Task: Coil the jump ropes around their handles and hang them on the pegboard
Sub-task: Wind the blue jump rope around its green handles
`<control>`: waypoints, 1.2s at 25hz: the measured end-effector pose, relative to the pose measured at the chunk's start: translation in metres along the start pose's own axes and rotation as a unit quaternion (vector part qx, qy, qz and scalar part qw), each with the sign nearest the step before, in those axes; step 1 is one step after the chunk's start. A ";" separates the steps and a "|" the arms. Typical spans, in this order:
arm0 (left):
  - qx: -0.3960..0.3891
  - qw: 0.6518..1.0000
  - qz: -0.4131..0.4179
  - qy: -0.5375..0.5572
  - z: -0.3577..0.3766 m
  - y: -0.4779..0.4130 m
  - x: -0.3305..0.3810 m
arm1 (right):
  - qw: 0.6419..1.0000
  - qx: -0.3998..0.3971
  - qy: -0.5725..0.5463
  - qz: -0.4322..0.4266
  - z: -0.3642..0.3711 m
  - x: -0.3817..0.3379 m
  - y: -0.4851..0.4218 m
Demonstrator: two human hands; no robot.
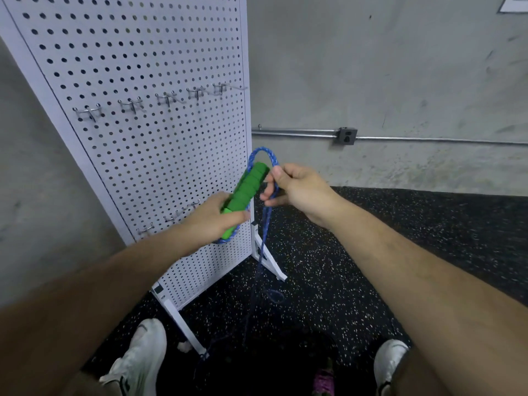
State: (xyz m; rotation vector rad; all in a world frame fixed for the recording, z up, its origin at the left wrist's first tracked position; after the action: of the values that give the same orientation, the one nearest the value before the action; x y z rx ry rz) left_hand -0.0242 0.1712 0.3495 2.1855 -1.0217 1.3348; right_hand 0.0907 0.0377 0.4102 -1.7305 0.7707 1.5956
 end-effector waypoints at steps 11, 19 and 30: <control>-0.041 0.958 -0.087 0.271 0.024 0.003 0.044 | 0.992 0.122 -0.011 0.022 -0.019 0.016 -0.009; -0.013 0.939 -0.060 0.339 -0.011 -0.005 0.066 | 0.983 -0.033 0.179 0.028 0.040 0.071 0.012; -0.084 0.956 -0.095 0.265 0.033 0.009 0.040 | 0.975 0.154 -0.159 -0.014 -0.018 -0.016 -0.020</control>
State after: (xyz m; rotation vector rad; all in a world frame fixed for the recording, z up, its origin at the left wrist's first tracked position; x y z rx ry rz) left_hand -0.0003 0.1287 0.3686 1.6164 -0.6679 1.5545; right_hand 0.1160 0.0359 0.4287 -1.2238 0.7814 1.5863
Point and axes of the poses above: each hand's wrist, its own y-axis away from the middle knuckle, its own z-axis out of the palm, x = y × z, the point moved 8 cm from there along -y, towards the middle knuckle, and after that the axes turned 13 degrees about x, right-handed, at the moved point
